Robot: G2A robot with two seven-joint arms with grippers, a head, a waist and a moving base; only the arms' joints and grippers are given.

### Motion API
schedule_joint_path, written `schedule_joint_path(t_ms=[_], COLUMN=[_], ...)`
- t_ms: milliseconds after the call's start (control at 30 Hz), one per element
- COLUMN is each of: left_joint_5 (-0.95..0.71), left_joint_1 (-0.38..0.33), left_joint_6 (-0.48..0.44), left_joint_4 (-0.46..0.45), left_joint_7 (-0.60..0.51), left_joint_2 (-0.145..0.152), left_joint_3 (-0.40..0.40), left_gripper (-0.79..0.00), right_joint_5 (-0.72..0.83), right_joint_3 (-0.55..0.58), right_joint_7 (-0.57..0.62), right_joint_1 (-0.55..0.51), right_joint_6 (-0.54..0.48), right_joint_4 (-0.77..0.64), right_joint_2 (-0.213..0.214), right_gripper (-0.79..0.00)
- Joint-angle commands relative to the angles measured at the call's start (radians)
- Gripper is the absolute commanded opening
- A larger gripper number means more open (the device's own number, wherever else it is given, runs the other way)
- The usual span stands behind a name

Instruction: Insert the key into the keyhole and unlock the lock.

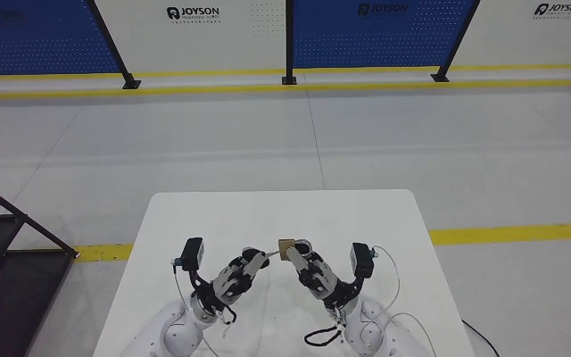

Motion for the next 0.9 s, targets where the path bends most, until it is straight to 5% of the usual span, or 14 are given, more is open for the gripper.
schedule_joint_path(t_ms=[0,867], left_joint_5=[-0.005,-0.04], left_joint_1=[0.003,-0.007], left_joint_6=[0.0,0.0], left_joint_4=[-0.004,-0.012], left_joint_7=[-0.013,-0.016], left_joint_2=[0.009,0.068], left_joint_3=[-0.005,0.027], left_gripper=[-0.785,-0.785], right_joint_5=[0.005,0.014], right_joint_3=[0.005,0.016], right_joint_7=[0.011,0.095], right_joint_1=[-0.002,-0.013], right_joint_6=[-0.003,-0.01], right_joint_4=[-0.003,-0.02], right_joint_2=[0.001,0.008], right_gripper=[-0.785,-0.785])
